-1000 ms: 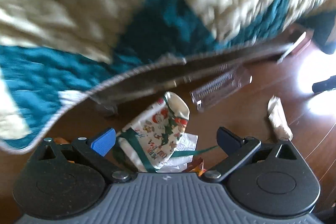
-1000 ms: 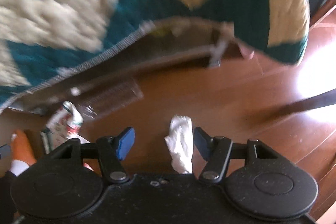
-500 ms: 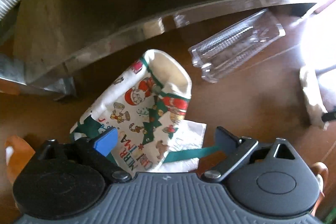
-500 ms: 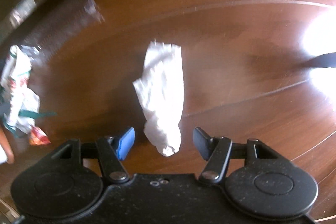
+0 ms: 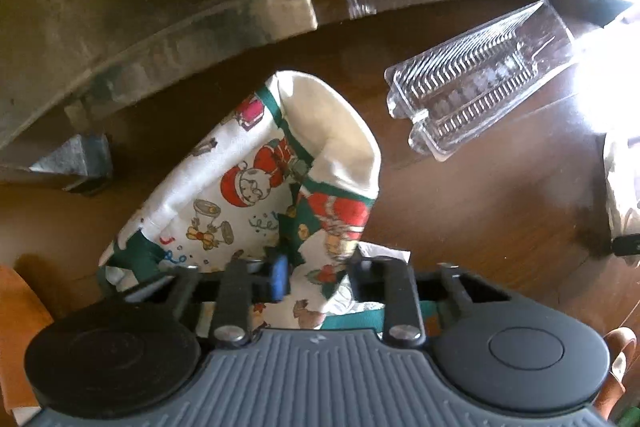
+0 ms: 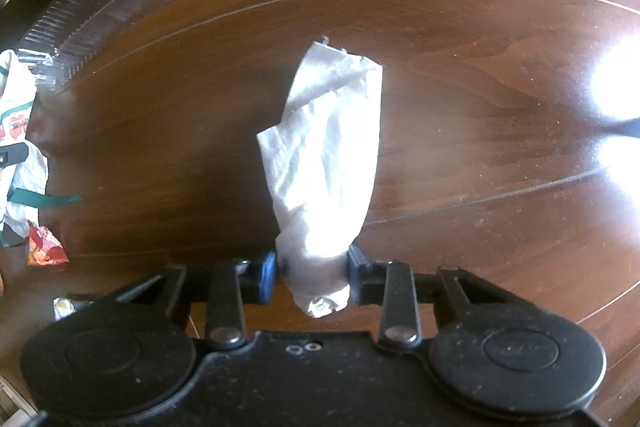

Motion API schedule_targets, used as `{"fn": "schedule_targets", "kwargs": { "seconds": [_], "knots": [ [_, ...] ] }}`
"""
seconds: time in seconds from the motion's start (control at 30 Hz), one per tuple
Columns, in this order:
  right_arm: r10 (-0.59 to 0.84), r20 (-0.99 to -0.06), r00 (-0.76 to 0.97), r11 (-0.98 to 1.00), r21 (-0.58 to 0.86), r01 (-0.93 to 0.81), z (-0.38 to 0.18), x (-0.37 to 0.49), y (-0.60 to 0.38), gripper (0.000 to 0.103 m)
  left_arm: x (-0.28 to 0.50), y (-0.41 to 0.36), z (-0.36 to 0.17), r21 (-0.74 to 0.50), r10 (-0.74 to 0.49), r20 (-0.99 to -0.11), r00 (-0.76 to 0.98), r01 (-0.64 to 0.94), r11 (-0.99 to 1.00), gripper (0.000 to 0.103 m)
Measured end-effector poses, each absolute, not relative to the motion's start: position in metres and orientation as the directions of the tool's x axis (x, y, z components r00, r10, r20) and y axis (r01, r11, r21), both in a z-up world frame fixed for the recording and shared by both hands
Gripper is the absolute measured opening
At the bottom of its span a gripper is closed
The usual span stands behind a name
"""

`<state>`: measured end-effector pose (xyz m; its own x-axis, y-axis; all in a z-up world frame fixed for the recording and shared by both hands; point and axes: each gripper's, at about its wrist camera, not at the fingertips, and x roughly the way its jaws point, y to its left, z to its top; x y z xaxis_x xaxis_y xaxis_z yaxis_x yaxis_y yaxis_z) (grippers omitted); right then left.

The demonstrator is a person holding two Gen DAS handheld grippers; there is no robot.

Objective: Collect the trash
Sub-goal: 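Grasp the Christmas-print cloth bag with the left tool while the right tool grasps the white tissue, then lift the cloth bag and tissue and carry both over the teal bin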

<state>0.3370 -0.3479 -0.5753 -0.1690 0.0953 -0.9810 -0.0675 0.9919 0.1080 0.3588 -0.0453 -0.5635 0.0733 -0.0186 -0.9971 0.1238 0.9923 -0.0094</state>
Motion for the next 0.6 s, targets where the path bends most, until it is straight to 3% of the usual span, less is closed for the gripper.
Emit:
{"fn": "schedule_targets", "kwargs": {
  "seconds": [0.1, 0.3, 0.6],
  "knots": [
    [0.073, -0.987, -0.146, 0.995, 0.083, -0.063, -0.568, 0.337, -0.345, 0.018, 0.360, -0.047, -0.556, -0.012, -0.022, -0.997, 0.078, 0.116, 0.993, 0.008],
    [0.125, -0.987, -0.097, 0.992, 0.127, -0.017, -0.525, 0.339, -0.353, 0.015, 0.353, -0.036, -0.520, -0.054, -0.063, -0.992, 0.107, 0.089, 0.995, 0.005],
    [0.174, -0.982, 0.069, 0.984, 0.172, -0.036, -0.406, 0.345, -0.367, 0.015, 0.335, -0.023, -0.420, -0.079, -0.090, -0.976, 0.201, 0.061, 0.995, 0.004]
  ]
}}
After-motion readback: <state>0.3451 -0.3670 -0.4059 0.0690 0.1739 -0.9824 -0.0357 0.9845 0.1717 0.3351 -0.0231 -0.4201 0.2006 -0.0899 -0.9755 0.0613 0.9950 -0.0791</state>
